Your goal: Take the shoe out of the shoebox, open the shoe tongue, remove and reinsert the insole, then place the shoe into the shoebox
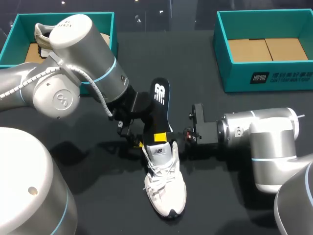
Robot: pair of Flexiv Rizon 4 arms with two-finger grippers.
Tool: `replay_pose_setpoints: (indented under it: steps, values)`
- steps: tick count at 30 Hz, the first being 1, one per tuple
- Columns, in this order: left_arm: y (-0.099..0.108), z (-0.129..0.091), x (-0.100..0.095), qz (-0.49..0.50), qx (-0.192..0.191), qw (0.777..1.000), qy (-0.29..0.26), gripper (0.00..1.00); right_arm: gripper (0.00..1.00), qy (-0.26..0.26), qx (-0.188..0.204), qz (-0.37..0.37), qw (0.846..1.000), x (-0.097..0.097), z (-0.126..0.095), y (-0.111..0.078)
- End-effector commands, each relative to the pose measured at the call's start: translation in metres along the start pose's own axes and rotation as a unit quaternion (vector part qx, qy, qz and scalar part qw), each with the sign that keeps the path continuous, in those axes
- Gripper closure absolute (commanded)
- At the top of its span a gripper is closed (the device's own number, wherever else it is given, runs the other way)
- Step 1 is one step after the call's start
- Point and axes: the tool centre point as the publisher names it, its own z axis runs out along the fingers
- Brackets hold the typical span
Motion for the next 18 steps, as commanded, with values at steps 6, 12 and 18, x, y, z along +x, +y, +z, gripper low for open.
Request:
replay_pose_setpoints:
  steps: [6,12,18]
  values:
    - [0.0,0.001,0.001,0.0,-0.001,1.0,-0.001,0.0,0.91,-0.004,0.011,-0.011,1.0,0.003,-0.003,0.005]
    - [0.0,0.001,0.001,0.0,-0.001,1.0,-0.001,0.0,0.89,-0.005,0.02,-0.021,1.0,0.005,-0.003,0.013]
    - [0.0,0.001,0.001,0.0,-0.001,1.0,-0.001,0.0,0.85,-0.007,0.025,-0.026,0.999,0.006,-0.004,0.018]
